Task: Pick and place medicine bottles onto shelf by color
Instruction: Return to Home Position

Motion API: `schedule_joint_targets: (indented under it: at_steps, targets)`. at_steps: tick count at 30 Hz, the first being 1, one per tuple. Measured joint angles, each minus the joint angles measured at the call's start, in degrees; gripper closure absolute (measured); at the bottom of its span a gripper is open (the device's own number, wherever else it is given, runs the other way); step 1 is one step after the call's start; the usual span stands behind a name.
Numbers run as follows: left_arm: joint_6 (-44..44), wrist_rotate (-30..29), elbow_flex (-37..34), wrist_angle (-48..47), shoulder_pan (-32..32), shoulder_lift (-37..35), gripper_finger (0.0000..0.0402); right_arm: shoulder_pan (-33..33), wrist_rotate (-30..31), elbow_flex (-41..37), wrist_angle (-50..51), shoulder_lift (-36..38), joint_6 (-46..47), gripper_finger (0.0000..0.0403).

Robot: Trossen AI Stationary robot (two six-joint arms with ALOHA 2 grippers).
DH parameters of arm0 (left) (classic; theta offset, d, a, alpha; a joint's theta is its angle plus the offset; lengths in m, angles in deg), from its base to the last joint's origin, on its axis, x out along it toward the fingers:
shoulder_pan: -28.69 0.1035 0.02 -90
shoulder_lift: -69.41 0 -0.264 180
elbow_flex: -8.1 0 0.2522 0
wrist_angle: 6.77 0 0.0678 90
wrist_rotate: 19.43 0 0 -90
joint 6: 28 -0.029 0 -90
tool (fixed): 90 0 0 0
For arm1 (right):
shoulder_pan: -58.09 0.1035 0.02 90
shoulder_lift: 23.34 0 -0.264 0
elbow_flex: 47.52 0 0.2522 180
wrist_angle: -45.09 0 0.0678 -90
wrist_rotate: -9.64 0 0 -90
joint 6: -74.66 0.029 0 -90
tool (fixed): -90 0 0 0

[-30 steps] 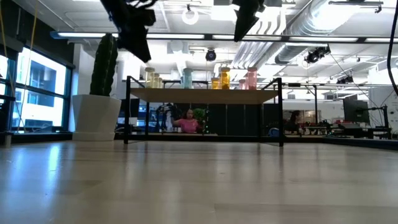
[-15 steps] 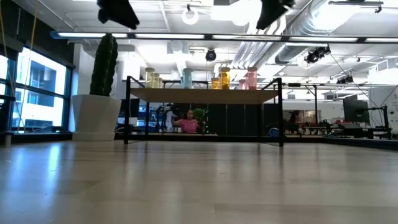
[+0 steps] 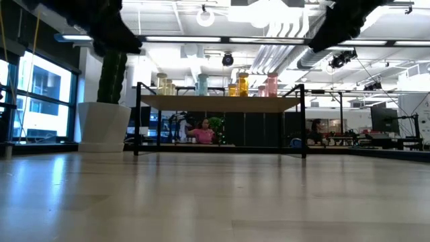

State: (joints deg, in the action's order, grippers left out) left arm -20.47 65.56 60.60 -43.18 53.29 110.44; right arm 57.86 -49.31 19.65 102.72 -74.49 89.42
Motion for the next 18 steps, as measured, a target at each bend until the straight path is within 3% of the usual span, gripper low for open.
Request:
schedule_joint_targets:
  at_steps: [10,18]
  targets:
    - [3.92,-0.16,-17.46,17.17,-7.9,-7.85,0.0264,4.05,0.26,-20.15,-13.69,15.2,-1.28,0.0179]
    - [4.42,-2.13,-24.66,22.97,-11.55,-12.25,0.0264,4.02,2.65,-28.18,-16.81,27.25,-3.14,0.0179]
